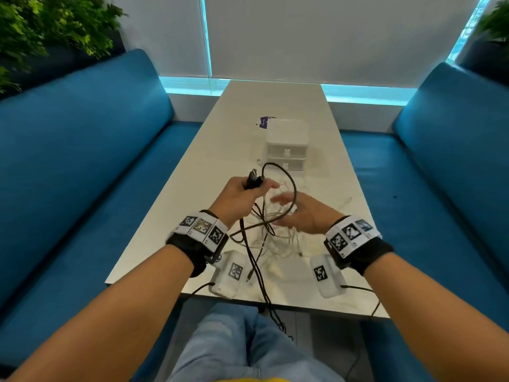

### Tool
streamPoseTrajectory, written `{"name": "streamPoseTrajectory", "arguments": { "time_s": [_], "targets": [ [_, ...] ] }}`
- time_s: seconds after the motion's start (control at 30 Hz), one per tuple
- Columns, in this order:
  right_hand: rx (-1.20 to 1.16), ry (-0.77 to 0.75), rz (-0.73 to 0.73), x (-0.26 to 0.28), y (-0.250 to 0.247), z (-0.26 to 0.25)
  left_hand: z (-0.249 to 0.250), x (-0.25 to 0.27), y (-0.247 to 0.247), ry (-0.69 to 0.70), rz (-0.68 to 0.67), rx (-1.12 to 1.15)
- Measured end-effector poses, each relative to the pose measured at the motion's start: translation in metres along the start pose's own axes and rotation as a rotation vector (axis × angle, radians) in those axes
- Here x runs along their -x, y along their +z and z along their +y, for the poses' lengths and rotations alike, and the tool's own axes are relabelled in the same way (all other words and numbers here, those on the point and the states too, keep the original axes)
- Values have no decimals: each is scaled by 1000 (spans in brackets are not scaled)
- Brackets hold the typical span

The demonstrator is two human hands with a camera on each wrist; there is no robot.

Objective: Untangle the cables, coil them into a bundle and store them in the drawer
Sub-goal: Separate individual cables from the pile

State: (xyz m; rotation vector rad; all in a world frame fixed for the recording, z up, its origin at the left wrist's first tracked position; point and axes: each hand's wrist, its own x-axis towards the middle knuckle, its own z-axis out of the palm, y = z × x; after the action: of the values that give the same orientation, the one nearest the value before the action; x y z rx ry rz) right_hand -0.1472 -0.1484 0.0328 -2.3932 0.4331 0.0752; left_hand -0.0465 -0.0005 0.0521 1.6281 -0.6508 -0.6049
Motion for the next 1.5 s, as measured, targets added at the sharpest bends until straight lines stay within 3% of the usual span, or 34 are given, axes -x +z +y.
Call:
{"name": "streamPoseTrajectory", "arguments": {
  "time_s": [0.07, 0.17, 0.3, 0.6, 0.73, 0.87, 1.0, 1.13, 1.27, 1.4, 1.5],
  "targets": [
    [145, -6, 23, -7, 7, 16, -2, 3, -11, 0, 46, 119],
    [184, 54, 38, -11, 5, 31, -3, 8, -36, 5, 139, 268],
    [183, 110, 119, -9, -8, 43, -15, 15, -64, -20, 289, 370],
    [134, 227, 303, -25, -42, 59, -38, 27, -85, -26, 464, 542],
    [110, 362, 445, -27, -55, 70, -41, 31, -96, -28, 579, 618],
    [97, 356, 389, -28, -53, 66, -34, 35, -98, -46, 508, 593],
    [124, 179, 123, -22, -43, 21, -17, 36, -80, -19, 394, 583],
    [331, -39, 98, -10, -21, -28, -8, 37, -63, -2, 304, 585],
    [279, -146, -19, -10, 2, -48, -1, 40, -52, -3, 269, 591],
    [86, -115, 57, -17, 1, -42, -5, 41, -47, 3, 222, 557],
    [-61, -119, 126, -19, -6, -41, -14, 40, -32, -106, 94, 233]
  ]
}}
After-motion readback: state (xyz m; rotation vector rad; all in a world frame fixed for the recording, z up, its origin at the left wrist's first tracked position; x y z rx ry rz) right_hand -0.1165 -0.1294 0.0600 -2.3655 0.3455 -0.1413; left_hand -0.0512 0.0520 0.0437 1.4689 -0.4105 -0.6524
